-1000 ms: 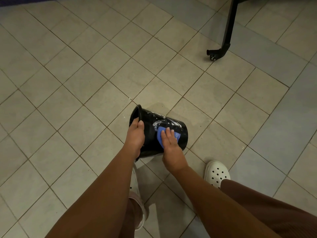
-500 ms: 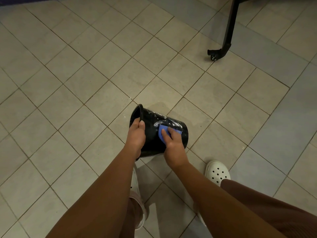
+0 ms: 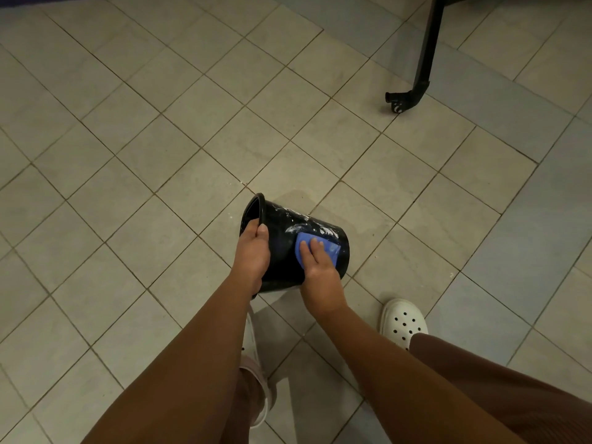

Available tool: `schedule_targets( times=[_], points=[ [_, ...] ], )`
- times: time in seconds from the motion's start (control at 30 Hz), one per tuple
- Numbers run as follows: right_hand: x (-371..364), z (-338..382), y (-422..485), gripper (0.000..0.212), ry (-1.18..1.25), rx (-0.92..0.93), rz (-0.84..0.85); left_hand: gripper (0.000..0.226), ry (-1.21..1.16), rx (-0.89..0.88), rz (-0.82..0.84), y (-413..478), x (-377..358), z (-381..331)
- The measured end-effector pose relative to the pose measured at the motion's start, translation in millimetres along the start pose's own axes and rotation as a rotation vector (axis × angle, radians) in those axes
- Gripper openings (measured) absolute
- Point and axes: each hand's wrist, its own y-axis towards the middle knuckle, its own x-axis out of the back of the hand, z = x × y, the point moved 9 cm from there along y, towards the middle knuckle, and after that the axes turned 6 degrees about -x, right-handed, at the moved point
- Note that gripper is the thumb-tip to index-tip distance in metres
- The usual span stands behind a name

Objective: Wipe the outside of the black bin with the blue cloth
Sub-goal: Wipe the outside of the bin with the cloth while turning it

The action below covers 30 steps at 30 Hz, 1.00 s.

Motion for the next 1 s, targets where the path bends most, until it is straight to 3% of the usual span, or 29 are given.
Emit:
schedule_targets(
  times=[0.2,0.37,0.67,0.83,1.0],
  points=[
    [12,16,4,0.074,0.033,0.195,-0.106,0.030,-0.012,0.012,0.005,-3,0,-1],
    [7,16,5,0.069,-0.006,0.062,-0.050,0.033,-0.014,-0.005,0.004,-1,0,-3],
    [8,24,9,0.067,0.022,0.195,-0.040,0.029,-0.007,-0.016,0.019,1,2,-2],
    [8,13,13,0.065,0.013,0.018,0.007,0.035,0.011,-0.014,0.030,0,0,-3],
    [-8,32,-7,0.072,0.041,0.164,0.022,0.035,0.011,0.009,0.046,2,1,1]
  ],
)
